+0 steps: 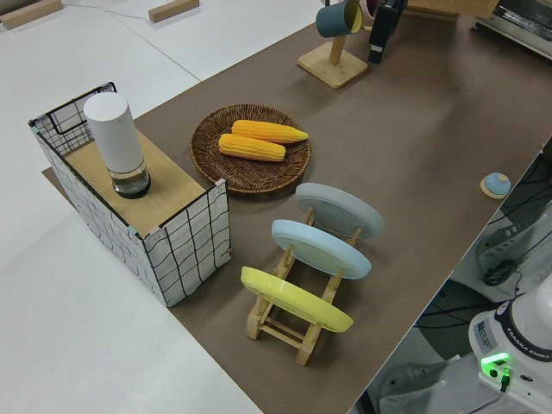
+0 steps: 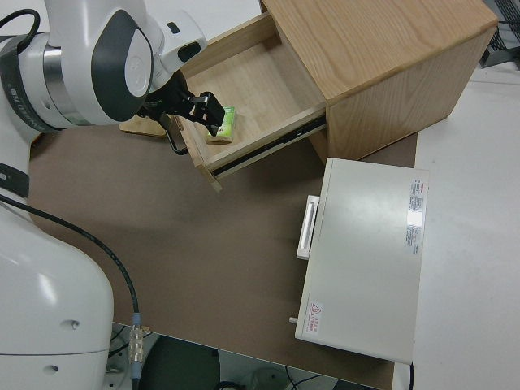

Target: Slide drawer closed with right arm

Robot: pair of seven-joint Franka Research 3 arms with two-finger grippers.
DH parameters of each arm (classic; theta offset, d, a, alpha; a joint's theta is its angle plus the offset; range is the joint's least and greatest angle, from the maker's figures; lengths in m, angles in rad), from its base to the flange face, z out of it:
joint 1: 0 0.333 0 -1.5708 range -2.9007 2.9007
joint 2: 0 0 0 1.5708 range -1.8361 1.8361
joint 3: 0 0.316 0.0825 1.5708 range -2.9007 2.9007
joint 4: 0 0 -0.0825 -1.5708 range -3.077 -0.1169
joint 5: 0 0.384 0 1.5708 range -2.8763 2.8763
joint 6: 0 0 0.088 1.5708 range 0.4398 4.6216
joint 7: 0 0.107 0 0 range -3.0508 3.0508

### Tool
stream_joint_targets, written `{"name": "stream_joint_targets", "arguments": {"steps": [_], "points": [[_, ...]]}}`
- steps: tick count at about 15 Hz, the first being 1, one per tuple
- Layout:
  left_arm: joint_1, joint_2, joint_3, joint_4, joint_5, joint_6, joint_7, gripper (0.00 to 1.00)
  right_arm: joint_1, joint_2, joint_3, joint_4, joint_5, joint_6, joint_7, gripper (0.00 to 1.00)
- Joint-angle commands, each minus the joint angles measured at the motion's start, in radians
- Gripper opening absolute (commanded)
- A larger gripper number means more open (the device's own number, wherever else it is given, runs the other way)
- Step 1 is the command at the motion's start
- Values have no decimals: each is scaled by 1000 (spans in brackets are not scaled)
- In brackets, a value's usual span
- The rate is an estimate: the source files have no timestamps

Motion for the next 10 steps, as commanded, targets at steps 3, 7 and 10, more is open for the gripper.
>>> {"name": "stream_joint_targets", "arguments": {"steps": [3, 7, 10], "points": [[0, -8, 4, 4, -1, -15, 9, 993, 9, 15, -9, 28, -5, -26, 1, 967], [-1, -8, 4, 4, -1, -15, 9, 993, 8, 18, -11, 40, -3, -47, 1, 712], [-1, -8, 4, 4, -1, -17, 9, 993, 8, 24, -14, 48, 1, -61, 1, 503]]}}
